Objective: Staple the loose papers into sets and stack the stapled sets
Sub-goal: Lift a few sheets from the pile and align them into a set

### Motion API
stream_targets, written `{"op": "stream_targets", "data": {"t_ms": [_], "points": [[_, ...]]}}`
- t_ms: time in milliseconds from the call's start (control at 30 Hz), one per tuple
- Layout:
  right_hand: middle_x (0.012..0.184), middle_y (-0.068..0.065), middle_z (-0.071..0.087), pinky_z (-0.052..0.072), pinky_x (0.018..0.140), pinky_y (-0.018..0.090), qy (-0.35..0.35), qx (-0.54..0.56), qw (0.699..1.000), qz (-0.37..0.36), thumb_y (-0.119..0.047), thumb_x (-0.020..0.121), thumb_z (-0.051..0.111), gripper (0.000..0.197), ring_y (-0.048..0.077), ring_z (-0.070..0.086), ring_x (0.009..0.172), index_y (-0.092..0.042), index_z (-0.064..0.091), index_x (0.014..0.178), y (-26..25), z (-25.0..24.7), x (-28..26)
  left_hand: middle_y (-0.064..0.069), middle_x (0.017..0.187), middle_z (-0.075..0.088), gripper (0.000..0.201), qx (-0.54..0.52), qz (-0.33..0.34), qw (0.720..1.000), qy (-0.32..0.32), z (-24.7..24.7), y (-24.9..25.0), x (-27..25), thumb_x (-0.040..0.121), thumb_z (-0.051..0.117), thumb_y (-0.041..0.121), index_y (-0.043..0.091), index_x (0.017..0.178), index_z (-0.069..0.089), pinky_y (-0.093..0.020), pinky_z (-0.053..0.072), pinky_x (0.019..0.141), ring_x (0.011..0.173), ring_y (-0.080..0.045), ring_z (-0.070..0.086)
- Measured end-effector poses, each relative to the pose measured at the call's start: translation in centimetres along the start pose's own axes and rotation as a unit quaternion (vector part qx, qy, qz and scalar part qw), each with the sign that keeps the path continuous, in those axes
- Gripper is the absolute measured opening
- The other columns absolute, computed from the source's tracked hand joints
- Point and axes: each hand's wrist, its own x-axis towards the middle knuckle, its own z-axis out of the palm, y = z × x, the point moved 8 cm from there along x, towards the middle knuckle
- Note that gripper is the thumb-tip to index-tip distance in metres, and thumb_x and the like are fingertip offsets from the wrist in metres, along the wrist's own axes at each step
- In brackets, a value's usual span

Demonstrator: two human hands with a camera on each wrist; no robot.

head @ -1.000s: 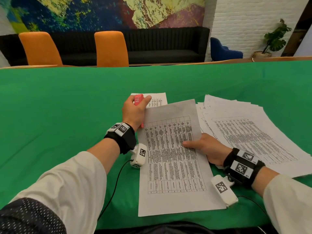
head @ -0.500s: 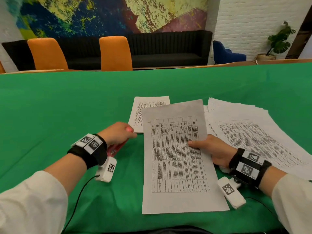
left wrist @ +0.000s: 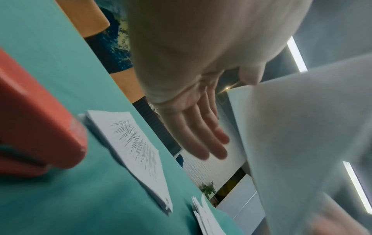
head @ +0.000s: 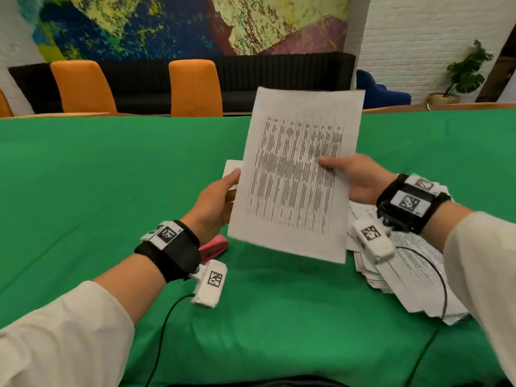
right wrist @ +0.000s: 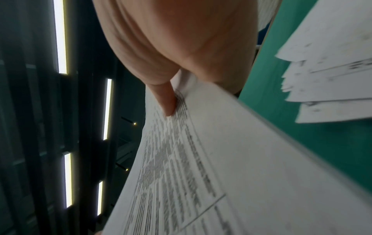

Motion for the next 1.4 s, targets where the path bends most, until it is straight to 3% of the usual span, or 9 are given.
{"op": "stream_targets", "data": {"t_ms": [133, 267, 567, 767, 900, 1033, 1200, 1267, 1400], "points": [[0.116, 0.012, 0.077, 0.064, 0.08, 0.048, 0.045, 0.002, 0.999, -0.022, -0.002, 0.101, 0.057, 0.03, 0.031, 0.077, 0.103, -0.008, 0.065, 0.129, -2.3, 0.2, 3.2, -0.01, 0.119, 0.077, 0.046, 0.021, 0.054, 0.996, 0.074, -0.5, 2.7, 1.0, 0.099, 0.064, 0.047, 0.012, 0.129, 0.067, -0.055, 0.063, 0.081, 0.099, -0.034, 0.076], [0.115, 0.013, 0.077, 0.06, 0.093, 0.056, 0.085, -0.028, 0.995, -0.038, -0.002, 0.096, 0.066, 0.032, 0.033, 0.077, 0.1, -0.006, 0.066, 0.128, -3.5, -0.1, 5.9, -0.01, 0.11, 0.078, 0.031, 0.068, 0.065, 0.987, 0.127, -2.0, 4.5, 3.2, 0.097, 0.071, 0.011, 0.01, 0.127, 0.063, -0.038, 0.063, 0.061, 0.088, -0.026, 0.078], [0.11, 0.016, 0.077, 0.065, 0.063, 0.037, 0.036, -0.185, 0.976, 0.113, -0.001, 0.092, 0.071, 0.027, 0.029, 0.077, 0.091, 0.0, 0.064, 0.119, 3.0, 1.3, 7.6, -0.01, 0.113, 0.074, 0.018, 0.154, 0.005, 0.956, 0.251, -8.5, 2.0, 10.3, 0.092, 0.072, 0.004, 0.017, 0.103, 0.067, -0.05, 0.062, 0.089, 0.099, -0.031, 0.073], [0.106, 0.014, 0.077, 0.065, 0.06, 0.036, 0.072, -0.234, 0.963, 0.111, 0.009, 0.086, 0.075, 0.034, 0.025, 0.076, 0.083, 0.004, 0.067, 0.119, 7.4, 0.7, 9.1, -0.018, 0.115, 0.073, 0.006, 0.279, -0.1, 0.937, 0.185, -8.6, -2.7, 12.3, 0.097, 0.063, 0.003, 0.005, 0.094, 0.068, -0.048, 0.062, 0.09, 0.1, -0.037, 0.071], [0.108, 0.017, 0.077, 0.061, 0.055, 0.032, 0.073, -0.273, 0.953, 0.105, 0.009, 0.085, 0.077, 0.032, 0.026, 0.075, 0.081, 0.002, 0.067, 0.115, 9.3, 0.3, 9.9, -0.021, 0.109, 0.064, 0.01, 0.371, -0.112, 0.909, 0.153, -7.1, -1.8, 11.0, 0.1, 0.059, 0.001, 0.008, 0.104, 0.055, -0.021, 0.051, 0.05, 0.073, -0.025, 0.059], [0.106, 0.018, 0.077, 0.062, 0.063, 0.035, 0.068, -0.302, 0.946, 0.1, 0.004, 0.082, 0.083, 0.036, 0.027, 0.074, 0.078, 0.0, 0.065, 0.113, 9.9, 0.0, 10.4, -0.024, 0.122, 0.066, 0.017, 0.397, -0.11, 0.901, 0.137, -7.3, -1.2, 10.9, 0.098, 0.059, -0.003, 0.014, 0.094, 0.057, -0.042, 0.059, 0.087, 0.096, -0.034, 0.064], [0.1, 0.018, 0.074, 0.059, 0.059, 0.034, 0.066, -0.332, 0.937, 0.088, -0.002, 0.08, 0.087, 0.054, 0.026, 0.072, 0.075, -0.009, 0.056, 0.123, 9.6, 0.2, 10.2, -0.012, 0.112, 0.064, 0.02, 0.367, -0.133, 0.913, 0.121, -7.9, -1.7, 11.0, 0.103, 0.055, 0.007, 0.019, 0.088, 0.06, -0.041, 0.058, 0.081, 0.09, -0.026, 0.064], [0.104, 0.012, 0.07, 0.059, 0.059, 0.032, 0.059, -0.37, 0.924, 0.07, -0.011, 0.079, 0.09, 0.058, 0.025, 0.072, 0.084, -0.013, 0.055, 0.125, 9.4, 0.5, 10.2, -0.012, 0.119, 0.066, 0.009, 0.36, -0.172, 0.912, 0.099, -7.9, -2.4, 10.5, 0.103, 0.063, 0.018, 0.009, 0.105, 0.064, -0.042, 0.061, 0.08, 0.091, -0.026, 0.068], [0.114, 0.001, 0.059, 0.058, 0.076, 0.032, -0.007, -0.513, 0.858, 0.024, -0.029, 0.071, 0.096, 0.069, 0.022, 0.062, 0.1, -0.02, 0.062, 0.13, 9.1, 2.3, 9.2, -0.01, 0.146, 0.056, 0.059, 0.498, -0.21, 0.841, 0.026, -7.4, -2.4, 9.9, 0.093, 0.079, 0.024, 0.005, 0.144, 0.055, -0.043, 0.062, 0.081, 0.112, -0.033, 0.068]]}}
